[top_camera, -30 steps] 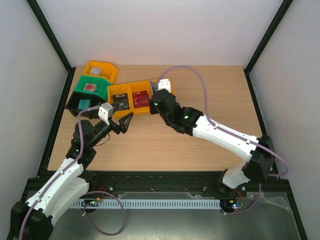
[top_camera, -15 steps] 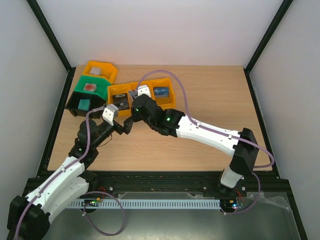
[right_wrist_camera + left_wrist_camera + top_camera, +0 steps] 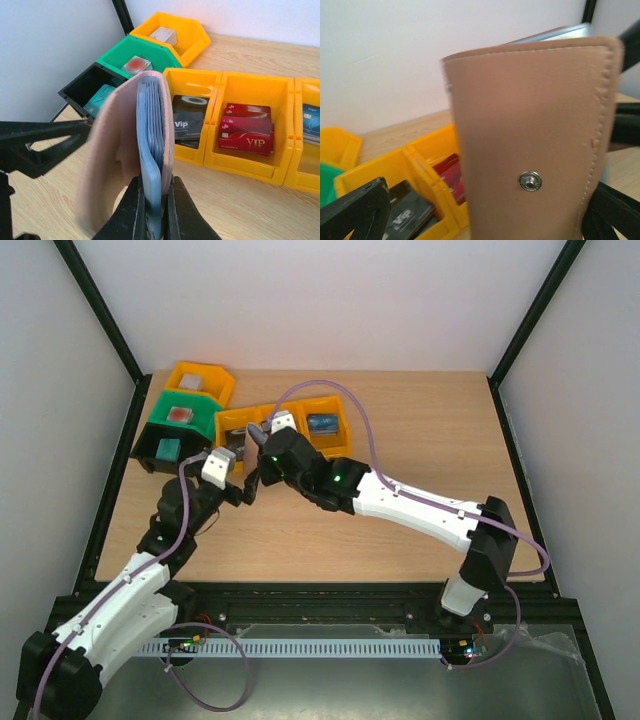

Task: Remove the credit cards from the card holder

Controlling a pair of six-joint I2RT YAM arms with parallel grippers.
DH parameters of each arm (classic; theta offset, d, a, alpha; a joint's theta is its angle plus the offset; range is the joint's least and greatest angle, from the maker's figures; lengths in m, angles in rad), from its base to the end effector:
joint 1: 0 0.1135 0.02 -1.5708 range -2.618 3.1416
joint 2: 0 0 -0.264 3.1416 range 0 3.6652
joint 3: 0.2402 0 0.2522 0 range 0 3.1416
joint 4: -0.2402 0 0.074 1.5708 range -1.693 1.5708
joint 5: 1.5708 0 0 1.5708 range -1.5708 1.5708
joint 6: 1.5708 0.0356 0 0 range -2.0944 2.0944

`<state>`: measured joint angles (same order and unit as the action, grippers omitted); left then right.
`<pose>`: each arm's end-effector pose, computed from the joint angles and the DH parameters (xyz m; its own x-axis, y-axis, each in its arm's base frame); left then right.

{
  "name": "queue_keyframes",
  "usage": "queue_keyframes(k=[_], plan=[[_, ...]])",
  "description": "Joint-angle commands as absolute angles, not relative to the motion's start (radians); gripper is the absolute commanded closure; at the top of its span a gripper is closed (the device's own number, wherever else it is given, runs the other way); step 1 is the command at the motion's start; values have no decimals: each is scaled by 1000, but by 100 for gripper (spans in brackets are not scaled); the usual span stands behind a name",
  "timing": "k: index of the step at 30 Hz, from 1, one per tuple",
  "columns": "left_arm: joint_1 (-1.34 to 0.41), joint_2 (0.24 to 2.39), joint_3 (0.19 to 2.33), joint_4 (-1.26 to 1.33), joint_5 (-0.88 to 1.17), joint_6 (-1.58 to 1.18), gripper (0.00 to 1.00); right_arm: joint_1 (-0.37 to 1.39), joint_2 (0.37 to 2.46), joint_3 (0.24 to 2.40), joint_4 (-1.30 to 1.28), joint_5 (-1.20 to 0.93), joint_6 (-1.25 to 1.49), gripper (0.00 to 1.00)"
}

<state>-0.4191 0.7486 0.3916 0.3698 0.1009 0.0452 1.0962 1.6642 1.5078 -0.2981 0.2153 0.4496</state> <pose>0.1689 -0.0792 0.2652 0.0341 0.0340 -0.9988 0.4958 0.8672 0.0465 0.1867 0.3467 0.3497 -0.5202 -0.0835 -0.8500 -0.6164 0.7255 0.3060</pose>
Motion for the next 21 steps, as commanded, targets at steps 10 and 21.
queue_keyframes(k=[10,21], plan=[[-234,694,450,255,362,-69,1,979,1477,1378,-220,-141,369,98],[-200,691,439,376,743,-312,48,937,1357,1285,-163,-518,207,98]])
